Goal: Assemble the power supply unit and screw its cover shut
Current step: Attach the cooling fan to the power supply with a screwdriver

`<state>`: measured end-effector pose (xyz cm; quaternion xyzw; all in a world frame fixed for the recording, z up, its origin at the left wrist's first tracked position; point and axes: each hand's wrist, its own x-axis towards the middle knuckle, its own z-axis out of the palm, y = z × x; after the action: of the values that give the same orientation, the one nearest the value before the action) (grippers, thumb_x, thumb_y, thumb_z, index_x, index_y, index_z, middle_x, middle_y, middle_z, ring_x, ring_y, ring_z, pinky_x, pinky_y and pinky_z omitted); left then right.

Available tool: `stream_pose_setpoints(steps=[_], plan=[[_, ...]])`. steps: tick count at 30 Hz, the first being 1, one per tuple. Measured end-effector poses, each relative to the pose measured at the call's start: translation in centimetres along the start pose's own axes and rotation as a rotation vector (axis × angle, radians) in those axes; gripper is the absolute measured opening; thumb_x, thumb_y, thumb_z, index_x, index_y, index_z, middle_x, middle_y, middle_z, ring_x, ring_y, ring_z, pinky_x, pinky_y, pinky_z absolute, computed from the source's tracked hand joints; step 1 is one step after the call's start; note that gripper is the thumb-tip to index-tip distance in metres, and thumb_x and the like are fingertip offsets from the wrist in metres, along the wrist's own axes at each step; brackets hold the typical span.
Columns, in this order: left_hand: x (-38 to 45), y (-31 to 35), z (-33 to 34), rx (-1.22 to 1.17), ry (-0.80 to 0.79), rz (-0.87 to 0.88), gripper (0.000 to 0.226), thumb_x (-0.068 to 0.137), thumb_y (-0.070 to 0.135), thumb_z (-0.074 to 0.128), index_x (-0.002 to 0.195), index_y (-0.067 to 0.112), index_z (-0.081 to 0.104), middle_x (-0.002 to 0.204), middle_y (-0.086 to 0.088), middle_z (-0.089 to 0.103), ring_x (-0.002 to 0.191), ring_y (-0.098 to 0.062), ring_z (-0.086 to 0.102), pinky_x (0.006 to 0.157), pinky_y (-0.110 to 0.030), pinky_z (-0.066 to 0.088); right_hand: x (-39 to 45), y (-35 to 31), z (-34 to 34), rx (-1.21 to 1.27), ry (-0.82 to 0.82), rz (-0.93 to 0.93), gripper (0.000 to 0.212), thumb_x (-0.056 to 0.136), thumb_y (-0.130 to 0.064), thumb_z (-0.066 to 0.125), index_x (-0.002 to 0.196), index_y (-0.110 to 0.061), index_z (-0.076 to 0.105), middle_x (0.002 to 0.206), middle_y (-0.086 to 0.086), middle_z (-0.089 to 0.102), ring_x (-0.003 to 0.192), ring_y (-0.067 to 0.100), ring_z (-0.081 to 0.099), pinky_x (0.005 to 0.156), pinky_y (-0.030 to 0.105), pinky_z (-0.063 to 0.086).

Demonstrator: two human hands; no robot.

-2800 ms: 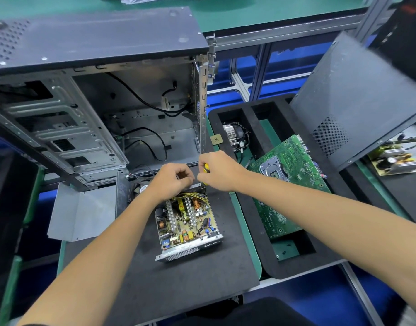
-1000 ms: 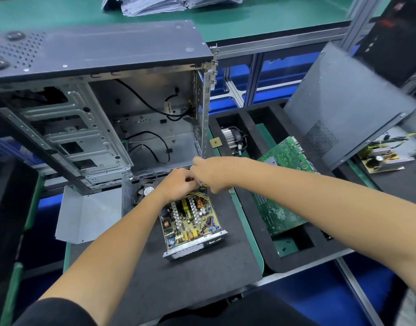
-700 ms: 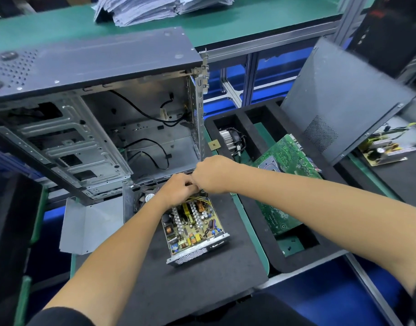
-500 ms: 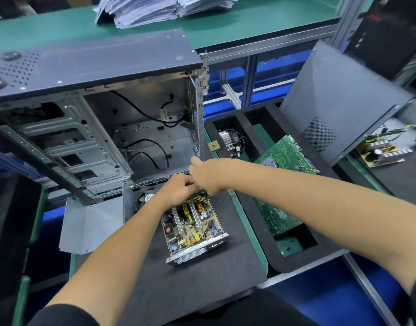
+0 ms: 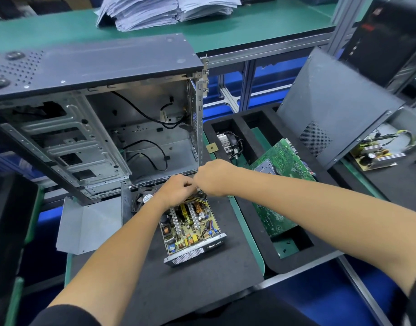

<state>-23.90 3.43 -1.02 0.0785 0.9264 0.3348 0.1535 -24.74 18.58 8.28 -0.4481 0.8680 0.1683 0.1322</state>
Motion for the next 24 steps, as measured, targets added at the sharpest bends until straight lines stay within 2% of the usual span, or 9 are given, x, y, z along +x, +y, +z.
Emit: stream_pose_setpoints(steps=[3,5,7,10,13,16,18,21,24], plan=[[-0.1,0.0,0.0,-0.004,-0.013,-0.017,0.027,0.086,0.014,0.053,0.062,0.005,0.058,0.046,0.010,0.043,0.044,-0.005,0.035,0.051,-0.028,0.026,-0.3,0.4,0.5,0.082,-0.024,0.000,0.020,0.097,-0.014,0.044,0.108,-0.005,0.058,0.102,0.011,0.060,0.080,0.024,0.059,0.062,0.033,0.046],[0.0,0.0,0.0,-0.009,-0.019,-0.025,0.023,0.085,0.012,0.053,0.064,0.007,0.062,0.046,0.013,0.046,0.045,-0.002,0.040,0.050,-0.025,0.029,-0.4,0.5,0.9,0.165,-0.053,0.011,0.017,0.093,-0.016,0.051,0.105,-0.005,0.057,0.105,0.010,0.055,0.074,0.021,0.055,0.057,0.028,0.040],[0.0,0.1,0.0,-0.010,-0.018,-0.027,0.028,0.084,0.011,0.054,0.057,0.013,0.058,0.046,0.013,0.045,0.045,-0.003,0.039,0.050,-0.026,0.029,-0.2,0.6,1.0,0.225,-0.053,0.020,0.013,0.086,-0.006,0.058,0.099,-0.003,0.059,0.104,0.012,0.056,0.073,0.022,0.056,0.053,0.025,0.038],[0.0,0.2,-0.1,-0.017,-0.014,-0.012,0.044,0.084,0.012,0.055,0.044,0.023,0.039,0.042,0.011,0.039,0.045,-0.007,0.033,0.050,-0.030,0.023,0.0,0.6,1.1,0.308,0.017,0.032,0.021,0.079,0.001,0.060,0.098,-0.003,0.066,0.102,0.013,0.062,0.087,0.026,0.061,0.065,0.031,0.047],[-0.1,0.2,-0.1,-0.021,-0.011,-0.008,0.048,0.085,0.012,0.056,0.042,0.025,0.039,0.043,0.012,0.042,0.045,-0.006,0.035,0.051,-0.030,0.023,0.0,0.7,0.8,0.321,0.040,0.014,0.024,0.077,0.001,0.058,0.099,-0.006,0.064,0.099,0.011,0.061,0.088,0.025,0.059,0.069,0.033,0.050],[0.0,0.2,-0.1,-0.013,-0.012,-0.004,0.046,0.086,0.013,0.056,0.044,0.024,0.042,0.046,0.010,0.044,0.047,-0.006,0.036,0.051,-0.029,0.024,-0.1,0.5,0.5,0.212,0.036,0.004,0.012,0.079,0.003,0.054,0.085,-0.007,0.057,0.077,0.007,0.055,0.069,0.023,0.055,0.052,0.027,0.039],[0.1,0.1,-0.1,-0.006,-0.012,0.000,0.042,0.086,0.013,0.056,0.048,0.022,0.040,0.049,0.008,0.040,0.048,-0.008,0.031,0.051,-0.030,0.023,-0.1,0.3,0.4,0.133,0.042,-0.019,0.023,0.080,0.002,0.055,0.069,-0.013,0.043,0.062,0.000,0.040,0.052,0.015,0.044,0.043,0.024,0.027],[0.2,0.0,-0.1,-0.018,-0.003,0.005,0.045,0.087,0.015,0.057,0.047,0.023,0.038,0.047,0.009,0.037,0.045,-0.007,0.029,0.050,-0.030,0.022,0.1,0.0,0.7,0.101,0.050,-0.026,0.005,0.086,-0.007,0.055,0.083,-0.011,0.054,0.064,-0.002,0.041,0.053,0.013,0.045,0.044,0.024,0.030],[0.0,0.1,-0.1,-0.018,-0.002,0.017,0.049,0.088,0.016,0.056,0.042,0.027,0.043,0.041,0.012,0.042,0.043,-0.005,0.035,0.049,-0.027,0.021,0.4,-0.2,1.5,0.108,0.102,0.037,0.012,0.093,-0.011,0.048,0.097,-0.008,0.060,0.083,0.005,0.057,0.066,0.023,0.052,0.054,0.032,0.040]])
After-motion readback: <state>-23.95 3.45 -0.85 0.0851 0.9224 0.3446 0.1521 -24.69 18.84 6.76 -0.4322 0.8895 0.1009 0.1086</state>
